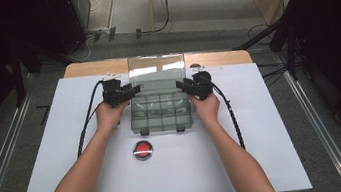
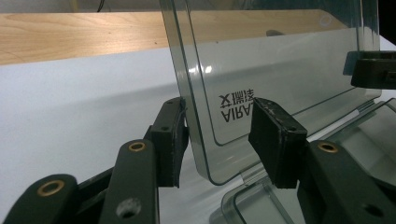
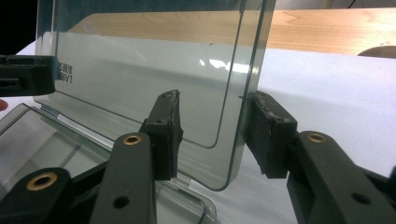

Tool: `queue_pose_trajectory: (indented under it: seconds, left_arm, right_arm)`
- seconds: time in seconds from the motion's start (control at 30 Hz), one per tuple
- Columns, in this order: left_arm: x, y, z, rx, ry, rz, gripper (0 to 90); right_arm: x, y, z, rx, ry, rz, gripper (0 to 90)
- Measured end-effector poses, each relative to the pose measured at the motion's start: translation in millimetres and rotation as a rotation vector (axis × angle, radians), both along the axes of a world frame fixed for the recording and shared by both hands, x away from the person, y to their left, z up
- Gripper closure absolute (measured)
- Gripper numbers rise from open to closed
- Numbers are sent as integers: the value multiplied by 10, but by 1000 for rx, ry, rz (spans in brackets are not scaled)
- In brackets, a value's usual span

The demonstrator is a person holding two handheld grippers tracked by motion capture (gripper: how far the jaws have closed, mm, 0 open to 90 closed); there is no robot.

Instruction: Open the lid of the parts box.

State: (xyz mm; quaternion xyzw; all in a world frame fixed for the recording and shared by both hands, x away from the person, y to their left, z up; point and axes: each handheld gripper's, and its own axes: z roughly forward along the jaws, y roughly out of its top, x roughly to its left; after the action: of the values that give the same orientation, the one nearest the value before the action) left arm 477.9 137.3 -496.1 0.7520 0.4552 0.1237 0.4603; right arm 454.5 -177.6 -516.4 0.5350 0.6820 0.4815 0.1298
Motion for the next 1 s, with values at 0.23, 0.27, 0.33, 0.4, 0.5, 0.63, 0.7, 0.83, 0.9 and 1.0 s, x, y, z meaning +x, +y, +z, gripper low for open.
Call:
queue_pose_trajectory:
  seconds: [0.23,0.27,0.33,0.4,0.5,0.63,0.7,0.83,0.9,1.0]
  left_arm:
    - [11,-16,-46,12,5,4,548]
    - [15,-16,-55,13,11,5,548]
    - [22,-12,-65,5,18,6,546]
    - [25,-9,-68,0,22,7,546]
    - [36,3,-86,-18,36,7,544]
    - [35,-7,-112,-17,43,7,520]
    - [40,-2,-120,-28,48,8,521]
    - [44,9,-134,-37,60,7,520]
    - [46,14,-141,-42,64,7,519]
    - [45,11,-140,-36,62,11,514]
  right_arm:
    - [5,-5,-21,3,13,-2,575]
    - [6,-3,-27,0,15,0,571]
    - [8,-4,-34,-2,21,-1,569]
    - [8,-5,-37,5,27,-3,569]
    - [15,-16,-48,13,32,-1,570]
    - [18,-16,-62,25,49,-8,561]
    - [19,-18,-69,30,54,-7,558]
    - [18,-21,-76,28,64,-6,549]
    - [18,-21,-82,27,64,-4,542]
    - [17,-23,-91,29,75,0,532]
